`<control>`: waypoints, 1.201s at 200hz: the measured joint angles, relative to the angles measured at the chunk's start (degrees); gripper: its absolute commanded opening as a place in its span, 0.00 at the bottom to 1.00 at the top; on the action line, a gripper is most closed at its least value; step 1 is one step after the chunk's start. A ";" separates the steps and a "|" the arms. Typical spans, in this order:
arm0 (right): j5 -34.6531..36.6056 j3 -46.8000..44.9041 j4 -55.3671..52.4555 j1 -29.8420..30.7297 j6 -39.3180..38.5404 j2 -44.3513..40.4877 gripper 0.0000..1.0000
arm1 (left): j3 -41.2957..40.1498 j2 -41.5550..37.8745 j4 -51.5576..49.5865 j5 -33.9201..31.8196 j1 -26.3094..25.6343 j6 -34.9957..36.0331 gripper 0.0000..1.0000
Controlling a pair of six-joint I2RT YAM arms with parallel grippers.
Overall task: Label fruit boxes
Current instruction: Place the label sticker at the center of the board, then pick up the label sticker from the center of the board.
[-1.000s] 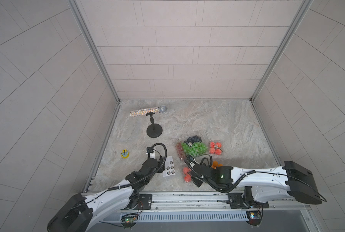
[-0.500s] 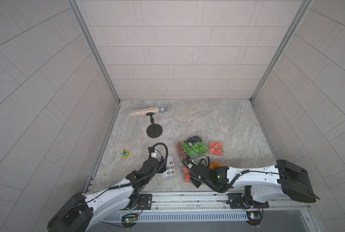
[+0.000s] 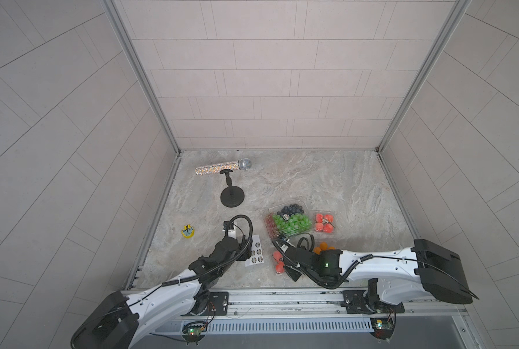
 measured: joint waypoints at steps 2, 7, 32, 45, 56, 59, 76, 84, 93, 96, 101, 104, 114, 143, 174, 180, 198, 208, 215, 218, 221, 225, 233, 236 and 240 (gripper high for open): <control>0.04 0.04 -0.07 0.00 0.04 -0.02 0.17 | 0.02 -0.15 -0.13 -0.02 0.00 0.13 0.82; 0.28 0.15 -0.20 0.00 -0.07 -0.04 0.19 | 0.09 -0.46 -0.59 -0.09 0.00 0.07 0.87; 1.40 0.39 -0.72 0.00 -0.74 -0.76 0.39 | 0.31 -2.08 -2.95 -0.90 0.00 -0.44 1.00; 2.51 0.39 -1.14 0.00 -0.94 -2.32 0.59 | 0.66 -3.30 -4.28 -1.31 0.00 -0.96 1.00; 3.98 0.42 -1.25 0.00 -0.52 -4.92 0.99 | 1.33 -3.54 -5.44 -1.70 -0.37 -1.57 1.00; 4.39 0.42 -1.27 0.00 -1.07 -5.66 1.00 | 1.57 -3.50 -5.79 -1.88 -0.46 -1.66 1.00; 7.39 0.35 -0.17 -0.57 -1.88 -11.63 1.00 | 3.39 -2.47 -8.13 -4.04 -3.15 -2.67 1.00; 8.17 0.35 0.61 -1.44 -2.25 -14.29 1.00 | 4.33 -1.44 -8.81 -5.46 -5.05 -3.21 1.00; 8.66 0.35 1.53 -3.17 -2.62 -16.96 1.00 | 5.49 0.11 -9.57 -7.45 -7.48 -4.00 1.00; 8.74 0.35 1.75 -3.80 -2.69 -17.64 1.00 | 5.84 0.74 -9.81 -8.04 -8.20 -4.15 1.00; 8.87 0.31 2.10 -4.90 -2.91 -18.80 1.00 | 6.38 1.84 -10.16 -9.07 -9.40 -4.57 1.00; 8.87 0.26 2.34 -5.49 -3.08 -19.32 1.00 | 6.64 2.36 -10.34 -9.60 -10.03 -4.79 1.00; 9.03 -0.20 2.80 -7.32 -3.43 -21.14 1.00 | 7.32 4.15 -10.69 -10.82 -11.72 -5.42 1.00; 8.59 -3.52 2.73 -10.32 -4.17 -25.92 1.00 | 8.66 10.97 -10.78 -13.81 -15.41 -7.56 1.00; 7.67 -6.58 1.92 -11.87 -4.35 -29.09 1.00 | 11.50 18.51 -12.00 -16.72 -19.15 -9.49 1.00; 7.41 -6.78 1.86 -11.89 -4.37 -29.40 1.00 | 12.15 19.76 -12.00 -16.92 -19.56 -9.73 1.00; 6.62 -6.80 1.97 -11.89 -4.44 -29.64 1.00 | 13.38 22.10 -11.89 -17.42 -20.68 -10.67 1.00; 6.40 -6.80 1.92 -11.89 -4.57 -29.57 1.00 | 13.81 22.56 -12.63 -17.97 -20.98 -11.15 1.00; 6.27 -6.80 1.92 -11.89 -4.59 -29.44 1.00 | 14.08 22.69 -13.22 -18.49 -21.11 -11.47 1.00; 6.14 -6.80 1.95 -11.89 -4.61 -29.35 1.00 | 14.16 22.69 -13.42 -18.64 -21.20 -11.58 1.00; 6.05 -6.80 1.95 -11.89 -4.61 -29.31 1.00 | 14.23 22.71 -13.62 -18.80 -21.29 -11.72 1.00; 5.86 -6.80 1.92 -11.89 -4.63 -29.20 1.00 | 14.25 22.73 -13.75 -18.95 -21.29 -11.85 1.00; 5.49 -6.80 1.92 -11.89 -4.76 -28.96 1.00 | 14.29 22.99 -14.16 -19.12 -21.35 -12.11 1.00; 5.33 -6.80 1.92 -11.89 -4.76 -28.89 1.00 | 14.36 23.30 -14.49 -19.17 -21.42 -12.22 1.00; 5.18 -6.80 1.92 -11.89 -4.79 -28.83 1.00 | 14.47 23.69 -14.88 -19.30 -21.49 -12.31 1.00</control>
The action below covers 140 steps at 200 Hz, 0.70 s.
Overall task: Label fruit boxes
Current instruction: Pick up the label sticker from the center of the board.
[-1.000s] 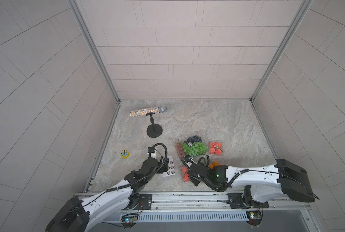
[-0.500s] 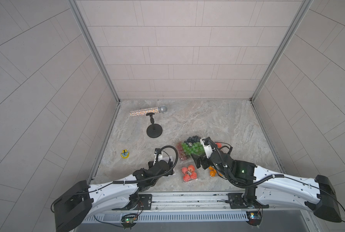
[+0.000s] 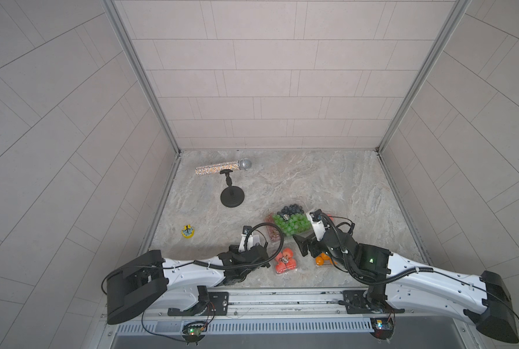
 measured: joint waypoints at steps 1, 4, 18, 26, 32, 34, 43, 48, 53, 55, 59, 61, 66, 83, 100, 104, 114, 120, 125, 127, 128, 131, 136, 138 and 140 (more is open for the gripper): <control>-0.04 0.00 0.00 0.00 0.00 0.02 1.00 | 0.02 0.09 -0.04 -0.04 0.00 0.00 1.00; -0.11 0.00 -0.02 0.00 0.00 0.04 1.00 | 0.11 0.48 -0.26 -0.42 -0.07 -0.02 1.00; -0.35 0.00 -0.02 0.00 -0.11 -0.02 1.00 | 0.90 1.77 -1.09 -1.16 -0.17 -0.24 1.00; -0.48 0.00 -0.02 0.00 -0.17 -0.13 1.00 | 1.07 1.88 -1.49 -1.16 -0.22 -0.37 1.00; -0.50 0.00 -0.04 0.00 -0.20 -0.26 1.00 | 1.07 1.70 -1.95 -1.16 -0.33 -0.55 1.00; -0.50 0.00 -0.07 0.00 -0.20 -0.31 1.00 | 1.05 1.55 -2.23 -1.18 -0.37 -0.61 1.00; -0.50 0.00 -0.13 0.00 -0.20 -0.68 1.00 | 0.79 0.52 -3.34 -1.09 -0.44 -0.98 1.00; -0.52 0.00 -0.15 0.00 -0.20 -0.90 1.00 | 0.37 -0.39 -3.98 -0.96 -0.48 -1.25 1.00; -0.52 0.00 -0.13 0.00 -0.20 -1.14 1.00 | -0.09 -1.29 -4.50 -0.83 -0.52 -1.44 1.00; -0.52 0.00 -0.15 0.00 -0.20 -1.25 1.00 | -0.28 -1.77 -4.76 -0.79 -0.52 -1.57 1.00; -0.52 0.00 -0.15 0.00 -0.20 -1.44 1.00 | -0.70 -2.60 -5.20 -0.70 -0.55 -1.79 1.00; -0.52 0.00 -0.15 0.00 -0.20 -1.55 1.00 | -0.81 -2.91 -5.38 -0.68 -0.55 -1.84 1.00; -0.52 0.00 -0.15 0.00 -0.20 -1.77 0.99 | -1.38 -3.93 -5.75 -0.66 -0.55 -2.05 1.00; -0.63 0.00 -0.13 0.00 -0.20 -2.16 1.00 | -2.64 -6.95 -7.87 -0.81 -0.55 -2.75 1.00; -1.03 0.00 -0.13 0.00 -0.20 -2.21 0.99 | -2.91 -8.22 -9.31 -0.61 -0.55 -3.15 1.00; -1.09 0.00 -0.13 0.00 -0.20 -2.23 1.00 | -2.91 -8.39 -9.46 -0.44 -0.55 -3.10 1.00; -1.18 0.00 -0.13 0.00 -0.20 -2.34 0.99 | -2.91 -8.63 -9.53 -0.04 -0.55 -3.04 1.00; -1.22 0.00 -0.13 0.00 -0.20 -2.43 0.99 | -2.89 -8.70 -9.44 0.13 -0.55 -2.89 1.00; -1.25 -0.02 -0.13 0.00 -0.20 -2.56 1.00 | -2.89 -8.74 -9.33 0.28 -0.61 -2.80 1.00; -1.27 -0.02 -0.13 0.00 -0.20 -2.60 1.00 | -2.89 -8.76 -9.29 0.33 -0.63 -2.78 1.00; -1.29 -0.02 -0.13 0.00 -0.17 -2.62 1.00 | -2.89 -8.76 -9.27 0.37 -0.68 -2.73 1.00; -1.31 -0.04 -0.13 0.00 -0.20 -2.71 1.00 | -2.89 -8.76 -9.18 0.42 -0.74 -2.64 1.00; -1.33 -0.07 -0.13 0.00 -0.20 -2.84 0.99 | -2.89 -8.76 -9.05 0.48 -0.87 -2.64 1.00; -1.33 -0.07 -0.11 0.00 -0.20 -2.86 1.00 | -2.89 -8.76 -9.01 0.52 -0.96 -2.62 1.00; -1.33 -0.07 -0.11 0.00 -0.20 -2.93 1.00 | -2.89 -8.76 -8.96 0.52 -1.01 -2.62 1.00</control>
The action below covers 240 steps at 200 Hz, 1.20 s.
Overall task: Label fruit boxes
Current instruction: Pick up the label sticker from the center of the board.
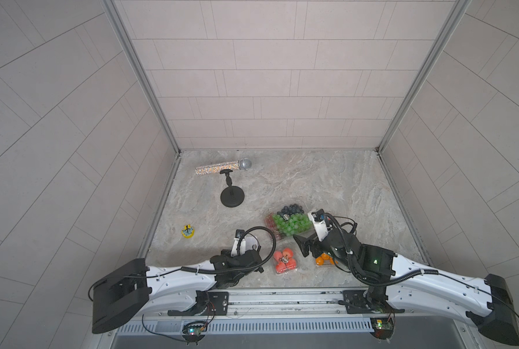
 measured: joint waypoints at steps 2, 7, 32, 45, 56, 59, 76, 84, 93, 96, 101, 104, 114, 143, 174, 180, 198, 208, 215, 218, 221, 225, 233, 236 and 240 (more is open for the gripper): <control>-0.02 -0.02 0.02 0.00 0.00 -0.02 0.99 | 0.00 0.00 0.04 0.02 -0.09 0.02 1.00; -0.02 -0.07 0.07 0.00 0.00 -0.13 1.00 | 0.00 0.00 0.13 0.07 -0.22 0.02 1.00; -0.07 -0.31 0.09 0.00 0.00 -0.15 1.00 | 0.00 0.11 1.36 0.72 -0.83 0.35 1.00; -0.22 -0.31 0.07 0.00 0.00 -0.04 1.00 | 0.72 1.77 1.60 0.68 -1.09 0.63 1.00; -0.24 -0.31 0.04 0.00 0.00 0.04 1.00 | 2.05 4.52 1.81 0.61 -1.31 0.83 1.00; -0.24 -0.31 0.02 0.00 0.02 0.09 1.00 | 2.36 5.22 1.86 0.50 -1.36 0.87 1.00; -0.24 -0.31 -0.15 0.00 0.02 0.24 1.00 | 3.52 8.22 2.32 -0.48 -1.57 0.87 1.00; -0.24 -0.31 -0.22 0.00 0.02 0.24 1.00 | 3.50 8.66 2.82 -1.01 -1.66 0.76 0.98; -0.26 -0.31 -0.22 0.00 0.02 0.24 1.00 | 3.50 8.79 2.93 -1.27 -1.68 0.57 0.96; -0.26 -0.31 -0.24 0.00 0.02 0.24 1.00 | 3.50 8.83 2.89 -1.29 -1.68 0.48 0.95; -0.28 -0.31 -0.26 0.00 0.02 0.24 1.00 | 3.50 8.92 2.84 -1.42 -1.70 0.33 0.93; -0.28 -0.31 -0.28 0.00 0.02 0.24 1.00 | 3.50 8.98 2.84 -1.55 -1.77 0.09 0.92; -0.35 -0.31 -0.31 0.00 0.00 0.24 1.00 | 3.50 9.20 2.82 -1.81 -1.81 -0.24 0.86; -0.48 -0.33 -0.33 0.00 0.02 -0.15 1.00 | 3.52 10.84 4.17 -3.13 -1.97 -1.31 0.57; -0.52 -0.79 -0.31 0.00 0.02 -1.53 1.00 | 3.74 12.02 4.96 -4.81 -2.01 -1.64 0.44; -0.57 -0.83 -0.28 0.00 0.02 -1.68 1.00 | 3.76 11.98 4.83 -4.85 -1.99 -1.73 0.44; -0.83 -0.85 -0.24 0.00 0.00 -1.79 1.00 | 3.78 11.02 3.76 -4.52 -2.01 -2.03 0.44; -1.11 -0.87 -0.20 0.00 0.00 -1.79 1.00 | 3.78 9.88 2.54 -4.26 -2.03 -2.08 0.43; -1.38 -0.87 -0.07 0.00 0.00 -1.79 1.00 | 3.78 8.70 1.57 -3.87 -2.03 -2.05 0.43; -1.55 -0.90 0.07 0.00 -0.02 -1.81 0.99 | 3.78 8.04 1.14 -3.87 -2.05 -2.08 0.43; -1.73 -0.94 0.20 0.00 0.00 -1.81 0.99 | 3.76 7.45 0.70 -3.80 -2.05 -2.03 0.43; -1.95 -1.01 0.35 0.00 0.00 -1.88 0.99 | 3.76 6.43 0.22 -3.87 -2.05 -1.97 0.42; -2.51 -1.33 0.81 0.00 -0.04 -2.14 0.99 | 3.78 4.22 -0.50 -4.07 -2.05 -1.68 0.40; -2.64 -1.46 0.90 0.00 -0.04 -2.29 0.99 | 3.80 3.32 -0.72 -4.24 -2.05 -1.42 0.40; -2.89 -1.66 0.98 0.00 -0.04 -2.58 0.99 | 3.82 1.92 -1.01 -4.46 -2.05 -1.18 0.40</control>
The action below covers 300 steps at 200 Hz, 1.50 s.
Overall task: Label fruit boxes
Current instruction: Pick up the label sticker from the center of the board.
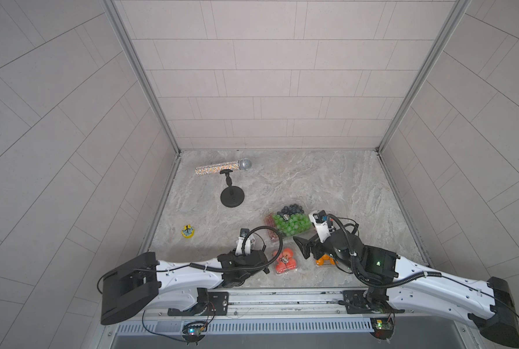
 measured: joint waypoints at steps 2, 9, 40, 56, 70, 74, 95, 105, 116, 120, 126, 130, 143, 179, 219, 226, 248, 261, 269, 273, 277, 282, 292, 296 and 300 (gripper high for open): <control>-0.15 -0.11 0.02 0.00 0.00 -0.15 0.99 | 0.00 -0.76 -0.17 -0.13 0.00 0.22 0.40; -0.55 -0.37 0.02 -0.02 0.02 -0.70 0.98 | 0.00 -3.61 -0.46 -0.57 0.00 0.85 0.40; -4.24 -1.09 1.90 -0.50 0.13 -3.43 0.96 | 0.07 -18.03 0.17 -2.01 0.00 6.49 0.40; -7.58 -1.07 4.66 -0.98 0.61 -3.06 0.94 | 0.07 -25.05 1.90 -1.73 0.00 10.19 0.39; -10.86 -0.70 7.28 -1.55 1.20 -0.92 0.93 | 0.07 -29.64 3.78 -1.51 0.00 13.14 0.39; -11.76 -0.46 8.00 -1.77 1.25 -0.02 0.93 | 0.07 -30.64 4.31 -1.46 0.00 14.01 0.39; -16.94 0.52 12.33 -2.99 2.60 5.46 0.89 | -0.02 -33.40 6.29 -0.48 0.00 17.77 0.39; -20.09 0.52 14.60 -3.76 3.85 8.00 0.86 | -0.28 -34.12 7.76 0.02 0.00 19.45 0.39; -23.19 0.52 17.40 -4.44 5.40 10.27 0.84 | -0.76 -34.82 9.42 0.59 0.00 21.27 0.39; -24.33 0.52 18.71 -4.59 6.01 11.10 0.83 | -1.01 -35.15 10.19 0.83 0.00 21.97 0.39; -25.94 0.52 20.63 -4.85 6.93 12.22 0.82 | -1.38 -35.58 11.30 1.18 0.00 22.82 0.39; -26.71 0.52 21.68 -5.01 7.50 12.74 0.80 | -1.66 -35.93 12.13 1.49 0.00 23.39 0.39; -29.64 0.55 26.05 -5.46 9.53 15.10 0.76 | -2.64 -37.13 15.30 2.71 0.00 25.22 0.39; -35.08 1.68 35.50 -6.95 14.38 21.84 0.68 | -4.72 -38.25 21.16 5.31 0.00 28.83 0.39; -38.38 3.87 43.56 -7.26 18.16 27.87 0.58 | -5.49 -38.12 24.57 6.62 0.00 30.77 0.39; -38.91 4.24 44.52 -7.39 18.60 28.55 0.54 | -5.62 -38.12 25.09 6.88 0.00 30.84 0.40; -39.67 4.68 47.43 -8.24 20.24 30.21 0.45 | -6.14 -38.03 26.21 7.39 0.00 31.15 0.40; -39.85 4.72 48.30 -8.68 20.83 31.06 0.38 | -6.40 -37.97 26.45 7.52 0.00 31.19 0.41; -39.98 4.90 48.48 -8.92 21.18 31.61 0.32 | -6.47 -37.86 26.62 7.65 0.00 31.19 0.41; -40.11 5.14 48.61 -8.94 21.07 31.89 0.29 | -6.47 -37.73 26.73 7.74 0.00 31.21 0.41; -40.13 5.38 48.76 -9.07 21.11 32.22 0.26 | -6.47 -37.57 26.95 7.87 0.00 31.21 0.41; -40.33 5.66 49.03 -9.11 21.53 32.57 0.22 | -6.47 -37.40 27.12 7.98 0.00 31.21 0.41; -40.59 6.23 49.57 -9.11 21.27 33.09 0.16 | -6.47 -36.89 27.41 8.20 0.00 31.19 0.41; -40.74 6.36 49.86 -9.11 21.77 33.29 0.13 | -6.47 -36.70 27.50 8.28 0.00 31.19 0.41; -40.81 6.49 50.10 -9.11 21.51 33.42 0.10 | -6.47 -36.44 27.58 8.35 0.00 31.19 0.42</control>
